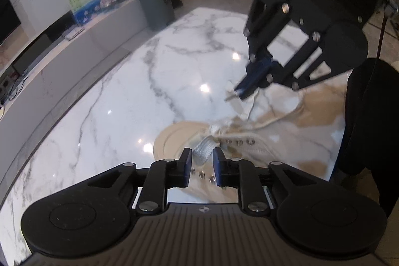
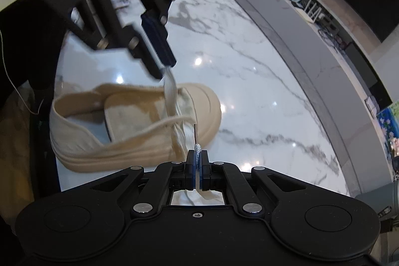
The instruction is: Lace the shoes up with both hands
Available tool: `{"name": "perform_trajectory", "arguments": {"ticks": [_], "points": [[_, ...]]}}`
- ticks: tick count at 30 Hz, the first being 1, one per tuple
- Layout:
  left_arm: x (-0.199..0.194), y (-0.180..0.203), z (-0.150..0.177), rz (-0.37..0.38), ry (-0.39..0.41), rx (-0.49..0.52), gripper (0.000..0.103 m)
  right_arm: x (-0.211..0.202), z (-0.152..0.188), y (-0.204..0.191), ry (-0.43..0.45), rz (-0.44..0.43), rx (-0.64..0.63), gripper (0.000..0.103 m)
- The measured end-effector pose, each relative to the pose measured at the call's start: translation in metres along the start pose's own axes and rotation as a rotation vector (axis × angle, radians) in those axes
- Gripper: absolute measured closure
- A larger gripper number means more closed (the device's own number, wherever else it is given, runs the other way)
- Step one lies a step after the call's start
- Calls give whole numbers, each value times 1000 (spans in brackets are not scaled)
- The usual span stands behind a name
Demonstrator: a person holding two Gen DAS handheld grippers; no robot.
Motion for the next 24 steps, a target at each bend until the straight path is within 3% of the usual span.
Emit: {"name": "perform_trajectory", "arguments": {"ticks": [12,17,20,24], "points": [[-4,4,24,13,-25,-161,81,-7,-28,-21,68,-75,-84,102],[-3,9,21,36,-8,-141,81,2,-45,-30,79,-111,-118,102],[-4,12,23,70,3,-134,74,10,-54,-34,83,-135,-134,102],[1,9,26,54,-11,-128,74,22,-60,-34,63,-163,-153,102]]}}
Point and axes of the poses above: each gripper's, at about its wrist camera, not at the fingertips, and x roughly the way its jaws point, y to its right, z to its underside, the point moved 1 cm from there along x, roughly the way its jaws point, and after that the axes turned 2 degrees about -x, right-handed, at the moved point
